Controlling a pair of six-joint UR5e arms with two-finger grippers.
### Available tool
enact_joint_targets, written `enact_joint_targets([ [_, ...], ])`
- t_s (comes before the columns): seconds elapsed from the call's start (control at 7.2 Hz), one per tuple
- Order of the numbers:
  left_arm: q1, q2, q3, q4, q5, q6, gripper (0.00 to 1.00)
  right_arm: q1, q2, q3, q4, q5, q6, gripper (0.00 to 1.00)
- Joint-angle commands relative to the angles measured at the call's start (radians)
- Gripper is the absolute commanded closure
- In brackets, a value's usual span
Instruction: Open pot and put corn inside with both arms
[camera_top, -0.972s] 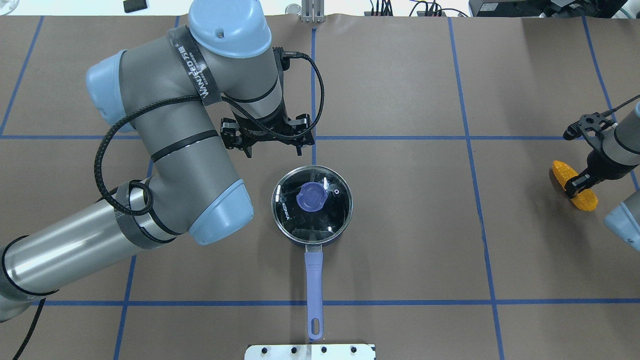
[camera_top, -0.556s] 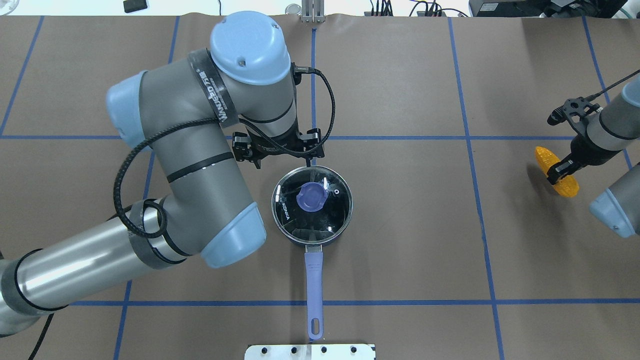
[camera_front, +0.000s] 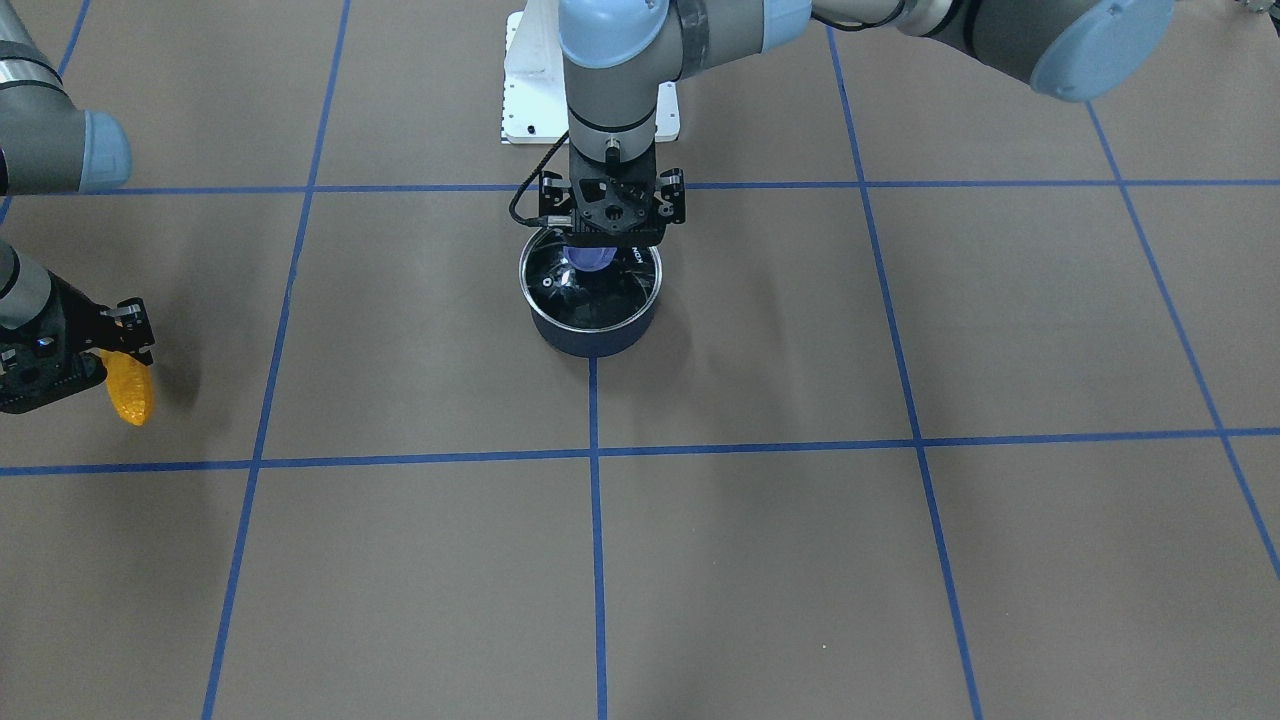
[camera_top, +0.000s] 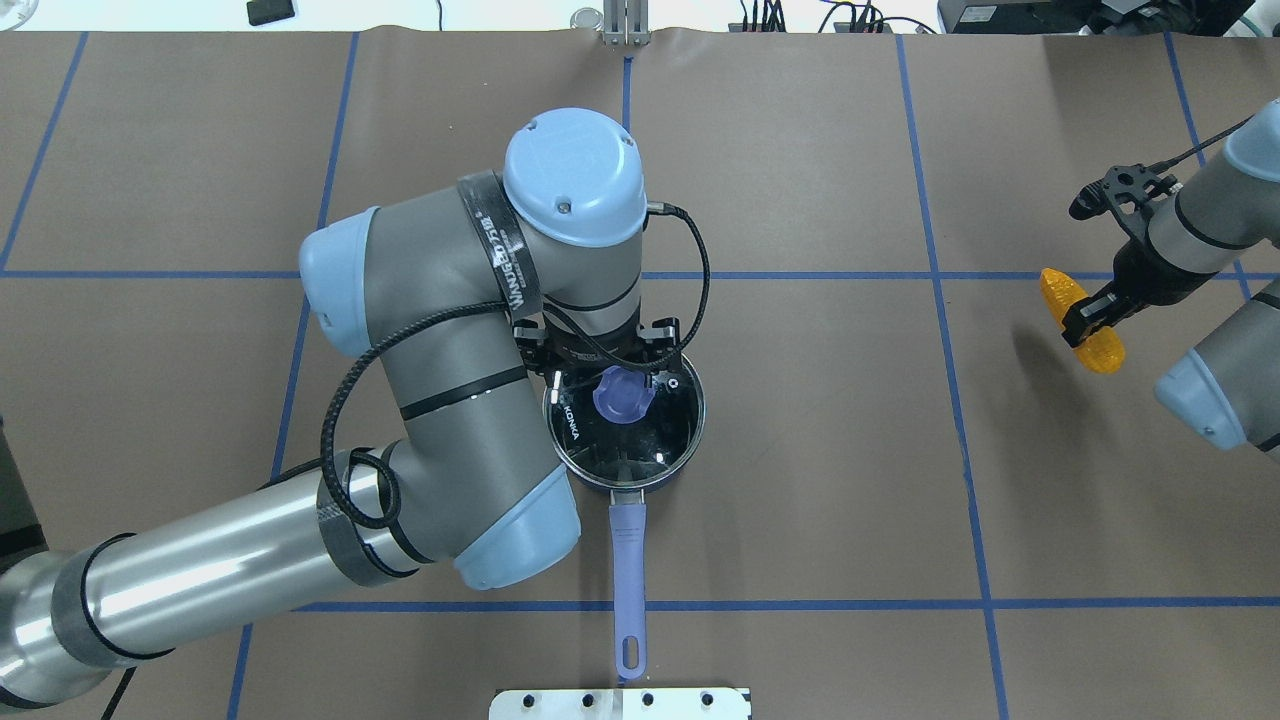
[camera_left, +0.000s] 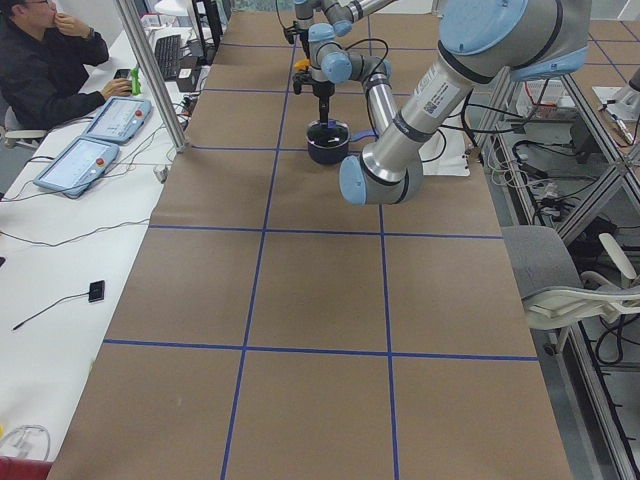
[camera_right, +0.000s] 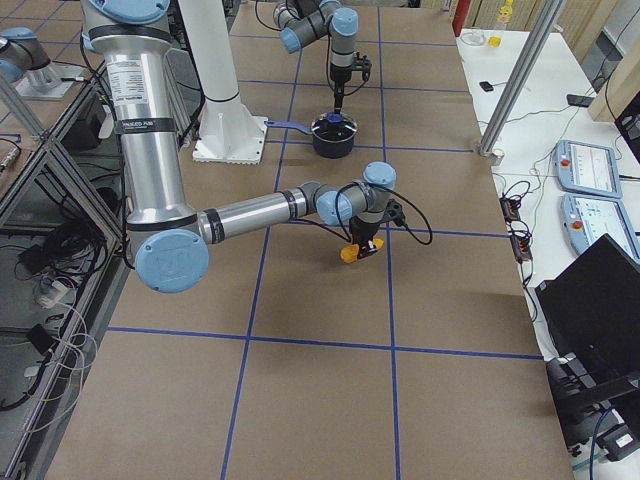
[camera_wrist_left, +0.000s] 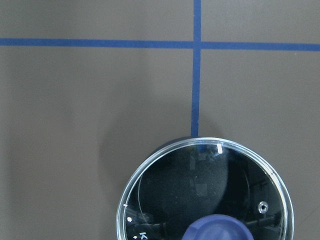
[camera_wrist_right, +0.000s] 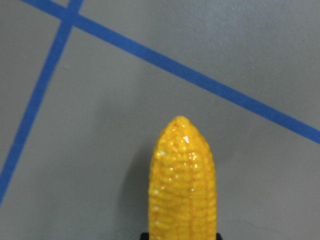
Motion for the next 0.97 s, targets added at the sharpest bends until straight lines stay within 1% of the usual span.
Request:
enact_joint_targets([
  [0.0, 0.028, -0.009, 0.026, -0.031, -0.001, 0.0, 0.0, 0.0, 0.003, 0.003, -0.004, -0.003, 0.008, 0.76],
  [0.28, 0.029, -0.006, 0.087, -0.115, -0.001, -0.005, 0.01, 0.002, 0.019, 0.005, -0.009, 0.004, 0.009, 0.76],
  [0.42, 0.029, -0.006, 0.088, -0.115, -0.003, -0.002, 0.02, 0.005, 0.02, 0.008, -0.012, 0.004, 0.009, 0.76],
  [0.56, 0.028, -0.003, 0.089, -0.115, -0.006, 0.001, 0.12, 0.005, 0.02, 0.008, -0.012, 0.004, 0.011, 0.76],
  [0.69, 0.028, 0.0, 0.088, -0.115, -0.009, 0.004, 0.28, 0.005, 0.02, 0.008, -0.012, 0.0, 0.011, 0.76],
  [0.83, 0.028, 0.0, 0.086, -0.114, -0.011, 0.004, 0.37, 0.005, 0.022, 0.008, -0.012, 0.0, 0.011, 0.76],
])
